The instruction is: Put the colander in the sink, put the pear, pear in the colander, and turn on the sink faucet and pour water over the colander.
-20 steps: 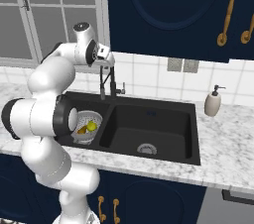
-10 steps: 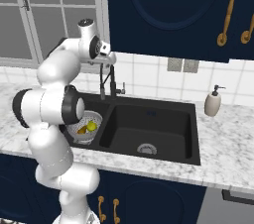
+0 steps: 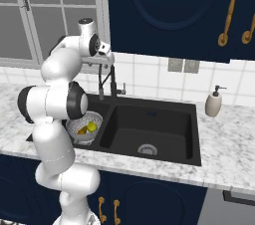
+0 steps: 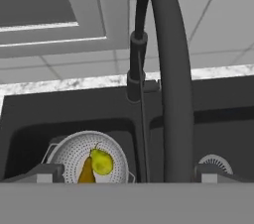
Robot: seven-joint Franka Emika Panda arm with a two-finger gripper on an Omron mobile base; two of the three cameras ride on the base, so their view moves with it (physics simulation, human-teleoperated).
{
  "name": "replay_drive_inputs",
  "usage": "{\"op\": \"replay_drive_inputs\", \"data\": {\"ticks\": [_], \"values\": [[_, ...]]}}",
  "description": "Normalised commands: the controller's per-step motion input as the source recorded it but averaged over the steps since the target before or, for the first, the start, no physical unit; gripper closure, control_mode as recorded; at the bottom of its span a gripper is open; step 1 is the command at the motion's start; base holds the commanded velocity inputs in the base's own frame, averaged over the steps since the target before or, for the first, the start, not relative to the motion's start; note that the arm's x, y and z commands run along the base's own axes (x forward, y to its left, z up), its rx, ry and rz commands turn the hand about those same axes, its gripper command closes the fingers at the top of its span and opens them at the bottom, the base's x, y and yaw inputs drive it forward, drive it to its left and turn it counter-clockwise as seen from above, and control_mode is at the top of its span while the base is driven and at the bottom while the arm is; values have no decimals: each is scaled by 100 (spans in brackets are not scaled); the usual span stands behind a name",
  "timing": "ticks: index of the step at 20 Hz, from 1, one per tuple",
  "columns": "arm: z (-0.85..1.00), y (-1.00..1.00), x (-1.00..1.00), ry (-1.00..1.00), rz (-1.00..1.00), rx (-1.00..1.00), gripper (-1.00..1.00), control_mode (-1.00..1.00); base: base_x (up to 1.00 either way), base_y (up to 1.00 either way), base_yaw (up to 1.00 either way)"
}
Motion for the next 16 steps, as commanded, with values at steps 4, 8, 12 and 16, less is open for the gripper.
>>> {"op": "replay_drive_inputs", "data": {"ticks": [4, 8, 12, 16], "values": [[-18, 32, 4, 0, 3, 0, -100, -100, 0, 0, 0], [-15, 42, 2, 0, 2, 0, -100, -100, 0, 0, 0], [-7, 46, 6, 2, 0, 0, -100, -100, 0, 0, 0], [-1, 44, 15, 3, 0, 0, -100, -100, 0, 0, 0]]}}
